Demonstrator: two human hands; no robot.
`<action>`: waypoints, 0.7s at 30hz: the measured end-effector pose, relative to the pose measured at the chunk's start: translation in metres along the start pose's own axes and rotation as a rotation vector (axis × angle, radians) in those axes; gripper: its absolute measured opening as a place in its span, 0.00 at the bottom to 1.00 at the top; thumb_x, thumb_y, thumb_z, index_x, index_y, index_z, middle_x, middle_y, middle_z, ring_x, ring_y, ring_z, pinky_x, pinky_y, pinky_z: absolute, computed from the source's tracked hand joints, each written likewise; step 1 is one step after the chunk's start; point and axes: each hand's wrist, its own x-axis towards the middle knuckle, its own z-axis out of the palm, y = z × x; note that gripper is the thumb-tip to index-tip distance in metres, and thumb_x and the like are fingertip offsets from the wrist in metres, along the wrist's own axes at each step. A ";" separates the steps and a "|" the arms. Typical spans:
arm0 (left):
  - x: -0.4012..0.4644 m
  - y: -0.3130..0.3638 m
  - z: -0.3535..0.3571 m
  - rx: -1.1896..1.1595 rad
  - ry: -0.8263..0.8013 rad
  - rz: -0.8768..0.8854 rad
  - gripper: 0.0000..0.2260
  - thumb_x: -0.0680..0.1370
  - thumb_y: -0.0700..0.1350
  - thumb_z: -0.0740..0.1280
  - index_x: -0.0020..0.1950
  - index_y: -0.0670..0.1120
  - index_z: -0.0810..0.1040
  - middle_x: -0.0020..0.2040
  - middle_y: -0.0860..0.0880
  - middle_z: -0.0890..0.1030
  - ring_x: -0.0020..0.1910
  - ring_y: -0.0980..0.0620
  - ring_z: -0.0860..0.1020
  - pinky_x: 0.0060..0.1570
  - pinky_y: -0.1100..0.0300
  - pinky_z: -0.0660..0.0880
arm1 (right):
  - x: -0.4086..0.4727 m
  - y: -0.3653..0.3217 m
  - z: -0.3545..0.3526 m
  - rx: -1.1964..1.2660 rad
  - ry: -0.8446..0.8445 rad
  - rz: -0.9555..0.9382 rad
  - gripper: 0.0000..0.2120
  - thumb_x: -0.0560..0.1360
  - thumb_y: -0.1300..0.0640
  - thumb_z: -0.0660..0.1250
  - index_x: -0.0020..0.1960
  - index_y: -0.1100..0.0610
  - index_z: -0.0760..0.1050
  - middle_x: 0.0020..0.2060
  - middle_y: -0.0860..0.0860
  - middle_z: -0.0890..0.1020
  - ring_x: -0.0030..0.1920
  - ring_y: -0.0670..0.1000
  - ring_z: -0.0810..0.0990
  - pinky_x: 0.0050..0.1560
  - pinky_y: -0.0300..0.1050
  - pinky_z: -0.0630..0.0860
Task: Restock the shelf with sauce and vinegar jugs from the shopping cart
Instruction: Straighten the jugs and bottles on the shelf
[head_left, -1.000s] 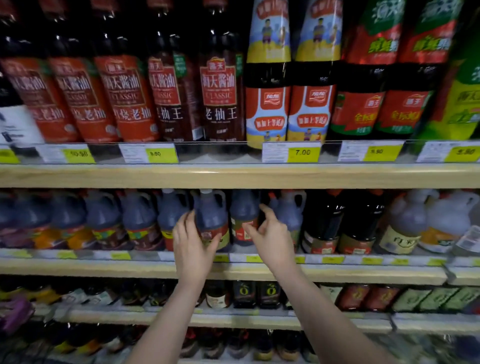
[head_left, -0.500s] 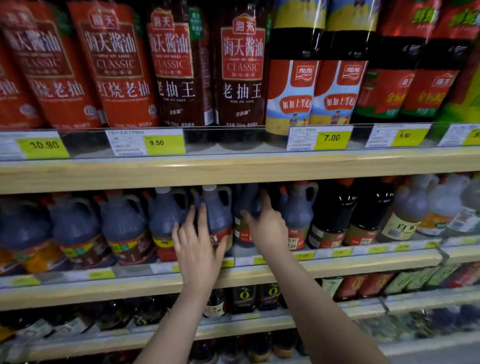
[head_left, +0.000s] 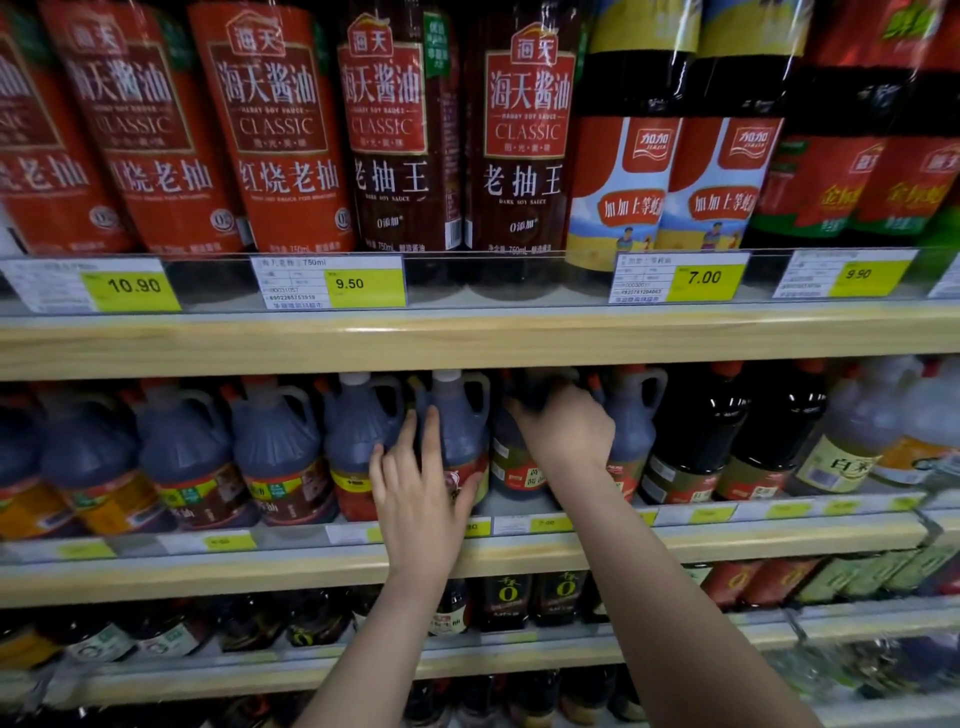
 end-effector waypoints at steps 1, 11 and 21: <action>0.000 0.000 -0.001 0.001 -0.006 -0.001 0.38 0.69 0.56 0.71 0.73 0.44 0.59 0.67 0.41 0.70 0.63 0.44 0.68 0.70 0.48 0.55 | -0.001 0.002 -0.004 -0.008 0.000 -0.009 0.24 0.73 0.38 0.62 0.54 0.59 0.76 0.49 0.58 0.83 0.51 0.60 0.81 0.42 0.46 0.71; -0.008 0.013 -0.003 -0.093 -0.014 -0.082 0.38 0.70 0.54 0.71 0.73 0.41 0.59 0.70 0.40 0.66 0.69 0.43 0.64 0.72 0.47 0.55 | -0.011 0.009 -0.015 0.028 -0.063 -0.070 0.26 0.74 0.38 0.61 0.55 0.61 0.74 0.50 0.59 0.82 0.51 0.61 0.80 0.41 0.46 0.70; -0.007 0.094 0.004 -0.186 -0.103 -0.134 0.42 0.63 0.54 0.77 0.71 0.46 0.61 0.68 0.42 0.70 0.66 0.43 0.68 0.59 0.47 0.70 | -0.034 0.097 -0.047 0.175 0.124 0.021 0.34 0.69 0.39 0.68 0.70 0.50 0.63 0.43 0.57 0.82 0.48 0.61 0.80 0.43 0.52 0.75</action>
